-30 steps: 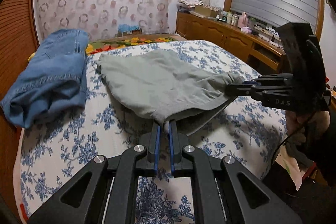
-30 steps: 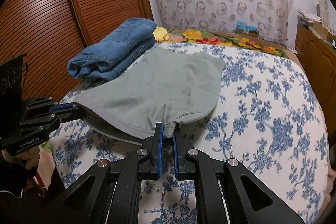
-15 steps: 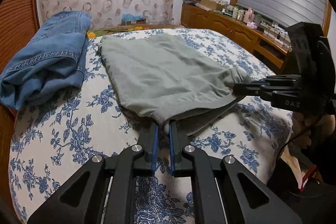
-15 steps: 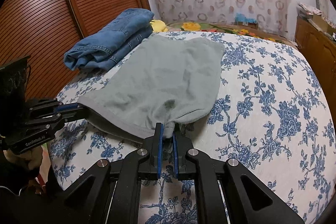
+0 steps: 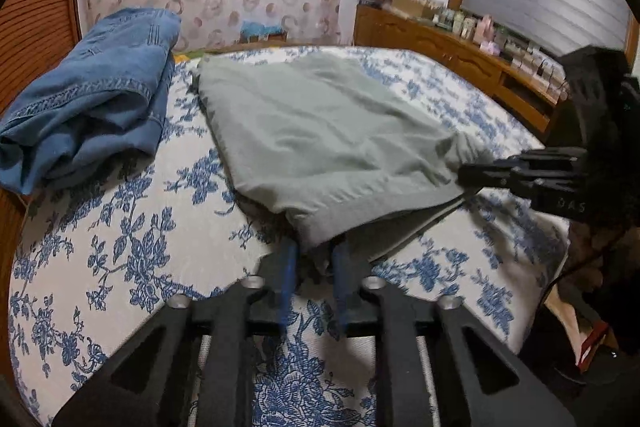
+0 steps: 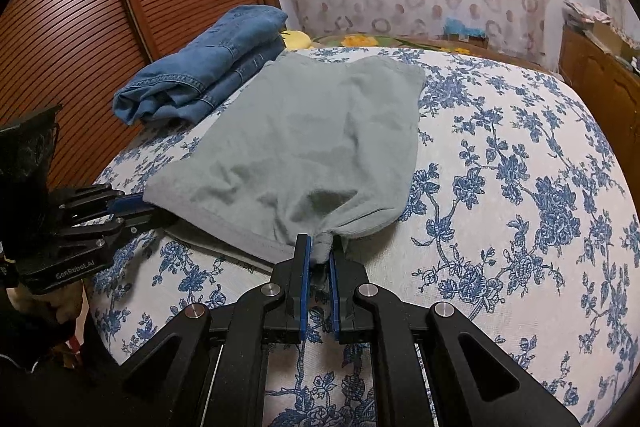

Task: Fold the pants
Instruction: 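Fold the held hem over toward the collar with both tools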

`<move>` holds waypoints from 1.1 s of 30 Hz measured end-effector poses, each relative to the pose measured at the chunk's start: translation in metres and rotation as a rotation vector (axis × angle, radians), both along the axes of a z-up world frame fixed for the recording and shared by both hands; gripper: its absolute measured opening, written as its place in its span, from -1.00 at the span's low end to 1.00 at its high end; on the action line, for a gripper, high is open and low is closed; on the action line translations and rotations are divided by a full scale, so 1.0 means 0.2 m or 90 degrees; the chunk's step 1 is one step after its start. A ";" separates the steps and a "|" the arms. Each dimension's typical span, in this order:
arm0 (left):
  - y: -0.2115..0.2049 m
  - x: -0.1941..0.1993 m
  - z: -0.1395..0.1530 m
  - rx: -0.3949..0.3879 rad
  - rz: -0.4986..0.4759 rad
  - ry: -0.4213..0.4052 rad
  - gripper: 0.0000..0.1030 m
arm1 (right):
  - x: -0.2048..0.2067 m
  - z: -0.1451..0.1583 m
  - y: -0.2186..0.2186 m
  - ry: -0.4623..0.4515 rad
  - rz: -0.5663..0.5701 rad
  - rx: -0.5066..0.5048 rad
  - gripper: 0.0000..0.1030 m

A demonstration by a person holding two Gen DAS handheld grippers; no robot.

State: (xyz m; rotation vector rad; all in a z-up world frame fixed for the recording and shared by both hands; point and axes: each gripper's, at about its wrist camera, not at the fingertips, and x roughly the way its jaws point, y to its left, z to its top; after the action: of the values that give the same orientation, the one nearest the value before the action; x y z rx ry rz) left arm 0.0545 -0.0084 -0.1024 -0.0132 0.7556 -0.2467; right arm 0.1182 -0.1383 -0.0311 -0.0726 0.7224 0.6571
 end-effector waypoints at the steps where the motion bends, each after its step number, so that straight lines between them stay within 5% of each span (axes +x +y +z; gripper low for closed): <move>1: 0.00 0.00 0.01 -0.001 -0.003 -0.004 -0.81 | -0.01 0.00 0.00 -0.002 0.001 0.001 -0.85; 19: 0.01 -0.23 0.46 -0.021 -0.041 -0.141 -0.83 | -0.30 0.32 -0.16 -0.108 0.020 0.074 -0.85; 33: -0.04 -0.36 0.63 -0.011 -0.068 -0.188 -0.83 | -0.48 0.46 -0.26 -0.159 0.030 0.086 -0.85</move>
State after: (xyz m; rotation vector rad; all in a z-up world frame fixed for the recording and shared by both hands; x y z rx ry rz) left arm -0.0174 -0.0158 0.0231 0.0472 0.4600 -0.3488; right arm 0.0214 -0.1901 0.0618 -0.0470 0.4357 0.7261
